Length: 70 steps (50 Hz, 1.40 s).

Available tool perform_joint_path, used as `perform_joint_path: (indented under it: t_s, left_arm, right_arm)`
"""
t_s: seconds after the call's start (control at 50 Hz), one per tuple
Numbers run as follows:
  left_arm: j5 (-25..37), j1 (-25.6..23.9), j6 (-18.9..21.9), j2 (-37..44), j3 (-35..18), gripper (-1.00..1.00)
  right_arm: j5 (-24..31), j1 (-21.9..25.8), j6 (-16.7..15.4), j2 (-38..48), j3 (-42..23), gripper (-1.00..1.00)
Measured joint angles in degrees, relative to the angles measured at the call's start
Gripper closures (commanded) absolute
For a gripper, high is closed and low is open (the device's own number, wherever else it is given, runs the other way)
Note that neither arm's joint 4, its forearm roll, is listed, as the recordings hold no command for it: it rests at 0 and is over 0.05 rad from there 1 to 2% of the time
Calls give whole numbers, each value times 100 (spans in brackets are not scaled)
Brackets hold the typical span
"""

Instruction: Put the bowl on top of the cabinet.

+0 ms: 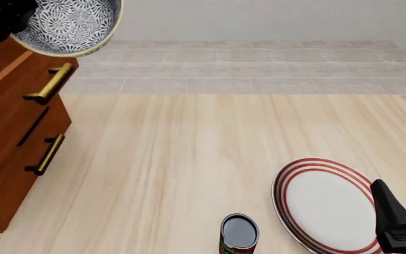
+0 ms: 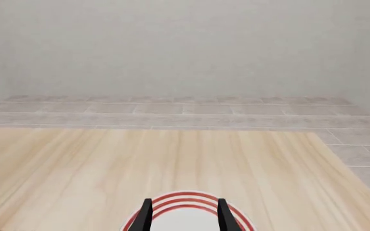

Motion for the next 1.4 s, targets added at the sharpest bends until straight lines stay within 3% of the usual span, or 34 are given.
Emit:
perform_joint_path:
  t_s: [1.4]
  left_arm:
    - [227, 2280, -303, -806, 339, 100]
  right_arm:
    - [30, 58, -77, -11, 6, -100]
